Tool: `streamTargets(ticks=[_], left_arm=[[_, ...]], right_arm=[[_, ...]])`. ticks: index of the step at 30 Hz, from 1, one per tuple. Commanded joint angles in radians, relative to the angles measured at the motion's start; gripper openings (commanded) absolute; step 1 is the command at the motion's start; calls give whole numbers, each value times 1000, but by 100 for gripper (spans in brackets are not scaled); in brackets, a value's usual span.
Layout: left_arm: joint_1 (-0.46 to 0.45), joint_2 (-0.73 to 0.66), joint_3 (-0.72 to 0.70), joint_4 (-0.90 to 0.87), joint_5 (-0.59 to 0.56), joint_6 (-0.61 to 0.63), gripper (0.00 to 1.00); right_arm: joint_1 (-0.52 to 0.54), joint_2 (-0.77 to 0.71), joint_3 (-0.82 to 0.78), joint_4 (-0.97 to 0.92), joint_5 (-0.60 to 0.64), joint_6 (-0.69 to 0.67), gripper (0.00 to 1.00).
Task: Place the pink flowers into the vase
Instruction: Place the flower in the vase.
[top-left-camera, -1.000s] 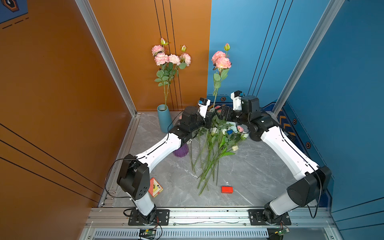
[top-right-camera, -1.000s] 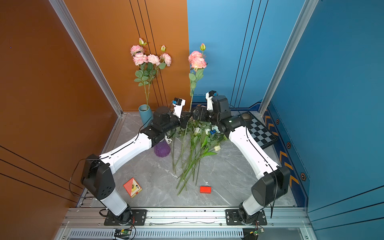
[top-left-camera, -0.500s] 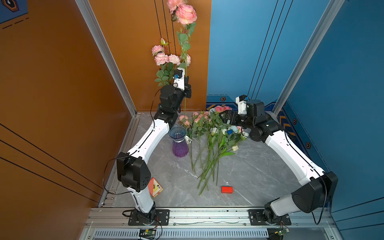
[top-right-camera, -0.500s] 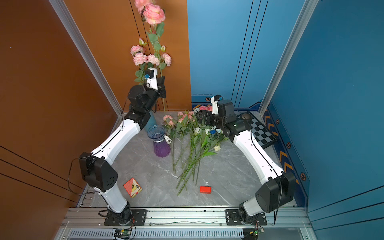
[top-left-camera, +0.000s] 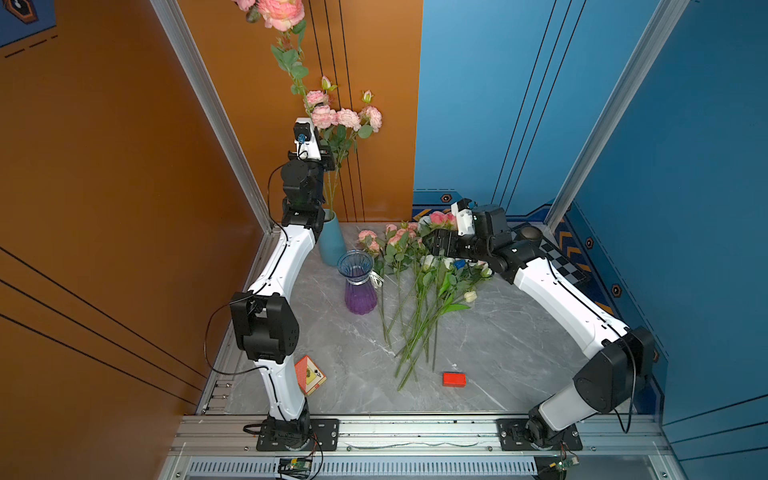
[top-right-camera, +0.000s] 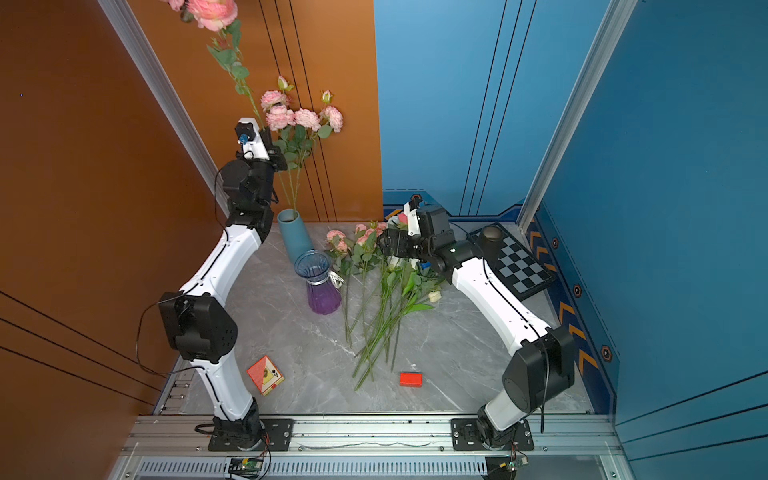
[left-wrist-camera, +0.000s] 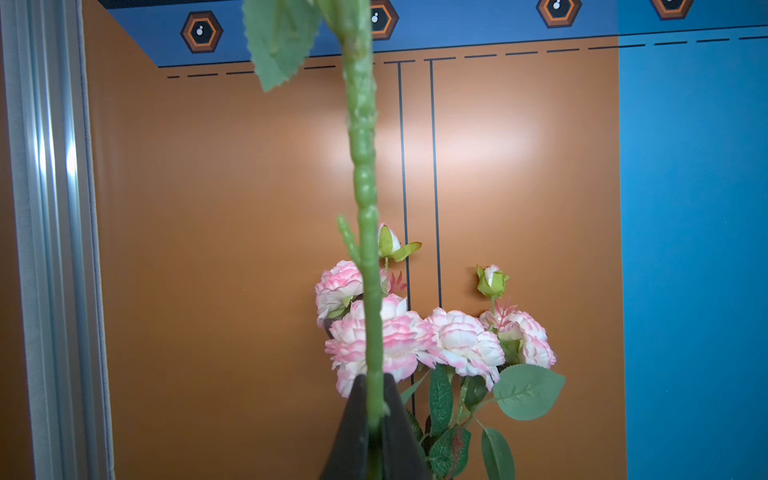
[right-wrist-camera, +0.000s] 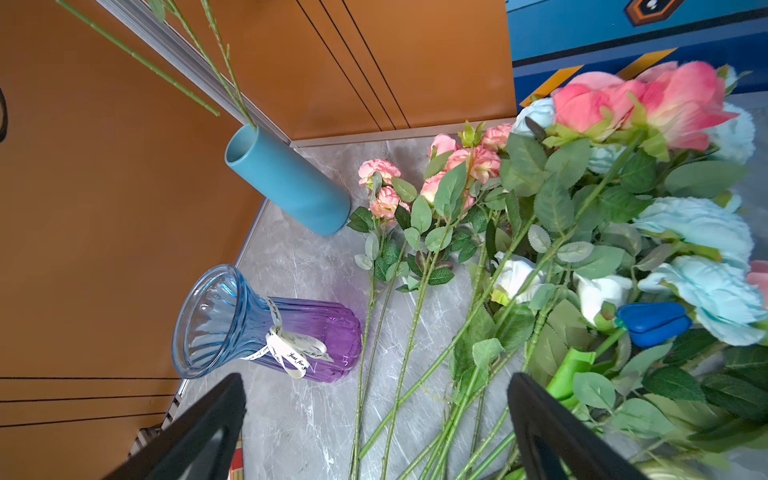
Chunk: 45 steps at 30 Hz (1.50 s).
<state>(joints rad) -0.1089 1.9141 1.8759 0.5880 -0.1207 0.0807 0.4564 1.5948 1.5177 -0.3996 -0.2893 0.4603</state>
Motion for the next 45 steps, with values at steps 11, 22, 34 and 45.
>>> streamTargets(ticks=[11, 22, 34, 45], left_arm=[[41, 66, -68, 118, -19, -33, 0], [38, 49, -295, 192, -26, -71, 0], [35, 57, -445, 220, -42, -123, 0], [28, 59, -502, 219, -55, -135, 0]], right_arm=[[21, 9, 27, -10, -7, -12, 100], [66, 65, 67, -10, -9, -9, 100], [82, 63, 61, -11, -4, -9, 100], [85, 59, 56, -10, -1, -11, 100]])
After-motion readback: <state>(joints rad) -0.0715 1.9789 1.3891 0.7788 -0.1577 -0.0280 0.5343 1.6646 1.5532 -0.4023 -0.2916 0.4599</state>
